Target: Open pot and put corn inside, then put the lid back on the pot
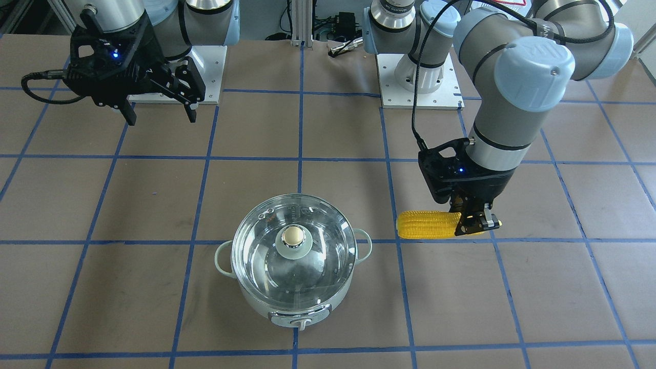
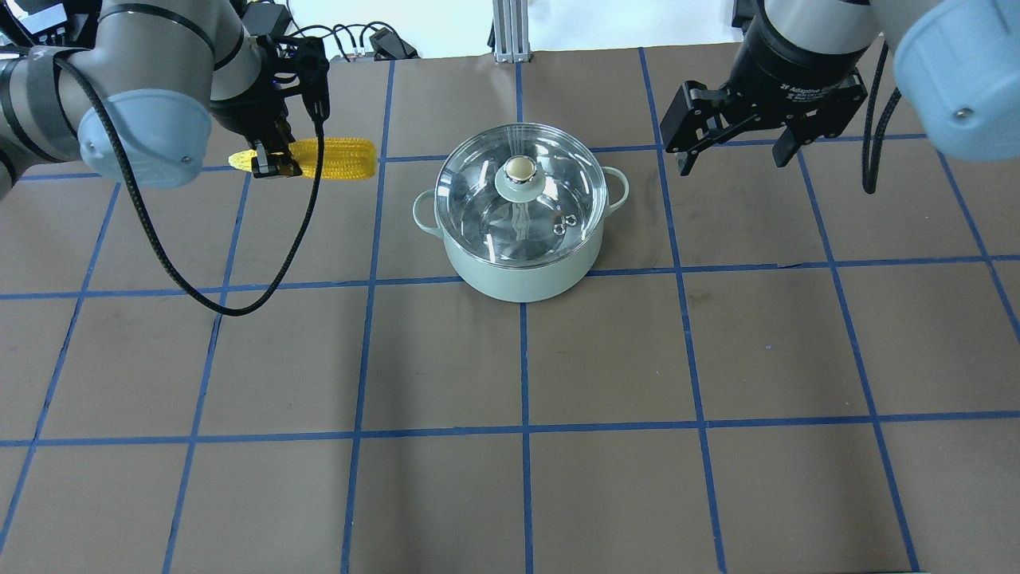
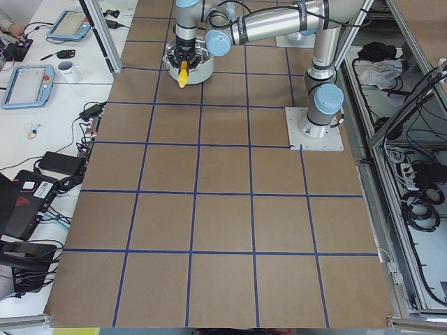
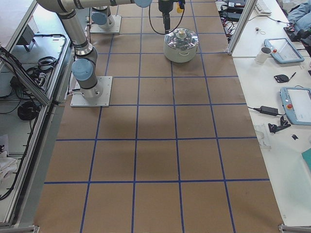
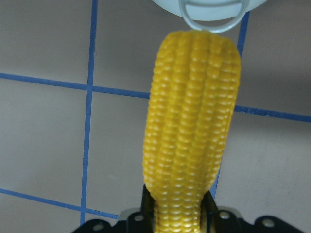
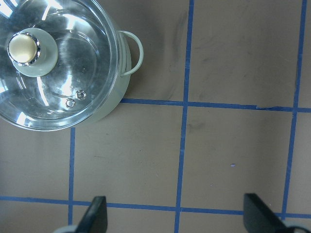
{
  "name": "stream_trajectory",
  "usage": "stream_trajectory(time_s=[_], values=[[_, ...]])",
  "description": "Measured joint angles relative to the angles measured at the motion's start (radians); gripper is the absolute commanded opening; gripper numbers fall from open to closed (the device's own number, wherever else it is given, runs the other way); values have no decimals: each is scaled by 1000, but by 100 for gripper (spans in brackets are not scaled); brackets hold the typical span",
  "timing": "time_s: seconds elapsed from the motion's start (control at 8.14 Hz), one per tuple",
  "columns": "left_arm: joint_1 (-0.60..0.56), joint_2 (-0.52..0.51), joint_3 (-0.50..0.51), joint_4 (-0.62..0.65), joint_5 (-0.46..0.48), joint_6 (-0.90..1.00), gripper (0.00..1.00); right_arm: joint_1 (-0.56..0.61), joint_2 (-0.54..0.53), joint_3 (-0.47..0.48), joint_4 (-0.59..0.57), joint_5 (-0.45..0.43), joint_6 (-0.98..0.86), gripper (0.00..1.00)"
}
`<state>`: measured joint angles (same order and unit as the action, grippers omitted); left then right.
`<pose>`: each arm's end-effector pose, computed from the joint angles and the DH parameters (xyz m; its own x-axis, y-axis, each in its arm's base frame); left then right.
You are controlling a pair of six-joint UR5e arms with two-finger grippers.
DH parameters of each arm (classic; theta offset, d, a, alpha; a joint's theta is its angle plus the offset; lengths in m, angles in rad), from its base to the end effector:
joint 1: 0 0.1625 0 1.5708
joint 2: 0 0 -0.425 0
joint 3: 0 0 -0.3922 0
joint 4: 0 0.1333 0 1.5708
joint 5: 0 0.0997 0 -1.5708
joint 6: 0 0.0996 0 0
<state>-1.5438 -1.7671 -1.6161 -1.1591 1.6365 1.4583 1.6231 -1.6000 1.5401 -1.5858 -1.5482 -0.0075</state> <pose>-0.1111 -0.5820 0.4044 -0.1384 0.9747 -0.1755 0.9879 0.1484 0.0453 0.1608 -0.4782 0.5190 -0.9979 -0.0614 -0.0220 -0.0596 0.9954 -0.0750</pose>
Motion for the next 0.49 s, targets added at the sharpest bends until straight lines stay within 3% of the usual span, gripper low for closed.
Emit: stream_trajectory(time_s=[0.49], values=[[-25,4,2,4,-5,11,0,3,9,-2,-10,6,10,100]])
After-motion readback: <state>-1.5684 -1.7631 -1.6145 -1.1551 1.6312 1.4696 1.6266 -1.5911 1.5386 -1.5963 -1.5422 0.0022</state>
